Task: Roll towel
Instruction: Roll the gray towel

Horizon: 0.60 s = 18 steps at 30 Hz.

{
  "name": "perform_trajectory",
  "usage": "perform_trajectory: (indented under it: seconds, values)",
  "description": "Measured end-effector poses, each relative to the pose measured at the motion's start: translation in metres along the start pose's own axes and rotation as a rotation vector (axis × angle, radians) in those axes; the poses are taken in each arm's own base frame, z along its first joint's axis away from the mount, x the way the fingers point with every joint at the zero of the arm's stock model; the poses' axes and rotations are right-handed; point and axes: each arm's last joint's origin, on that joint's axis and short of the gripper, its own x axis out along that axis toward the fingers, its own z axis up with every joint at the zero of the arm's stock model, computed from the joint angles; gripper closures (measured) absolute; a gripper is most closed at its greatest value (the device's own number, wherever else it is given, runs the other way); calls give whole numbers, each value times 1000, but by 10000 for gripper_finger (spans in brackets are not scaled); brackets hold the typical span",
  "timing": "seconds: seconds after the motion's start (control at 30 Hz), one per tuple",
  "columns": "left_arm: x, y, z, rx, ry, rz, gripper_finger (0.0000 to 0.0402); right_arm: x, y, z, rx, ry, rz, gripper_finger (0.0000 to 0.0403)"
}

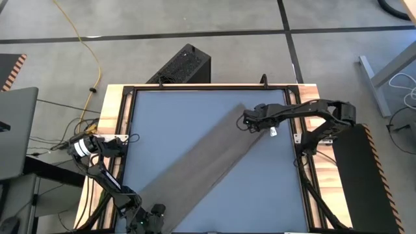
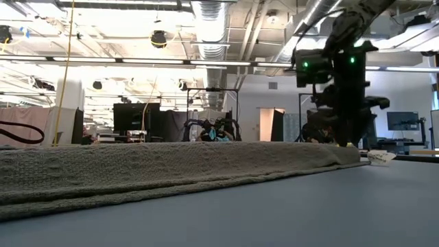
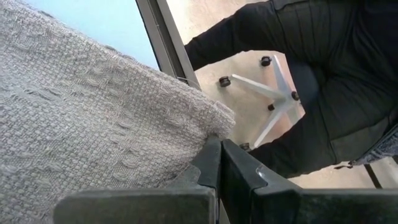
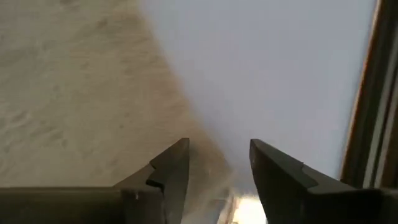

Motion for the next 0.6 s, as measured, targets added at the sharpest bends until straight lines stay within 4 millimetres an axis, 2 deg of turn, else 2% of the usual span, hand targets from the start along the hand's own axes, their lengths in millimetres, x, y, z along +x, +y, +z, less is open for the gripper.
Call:
perform_trajectory:
  seconds: [0.2, 0.33, 0.47, 0.6]
  values:
    - [0, 0, 0, 13, -2, 2, 401, 4, 2, -1, -29, -11, 57, 186]
    - [0, 1, 1, 17, -4, 4, 401, 5, 1, 0, -36, 11, 66, 202]
    - [0, 1, 1, 17, -5, 5, 401, 7, 0, 1, -39, 62, 101, 262]
    - [0, 1, 1, 12, -7, 6, 401, 7, 0, 1, -40, 86, 122, 360]
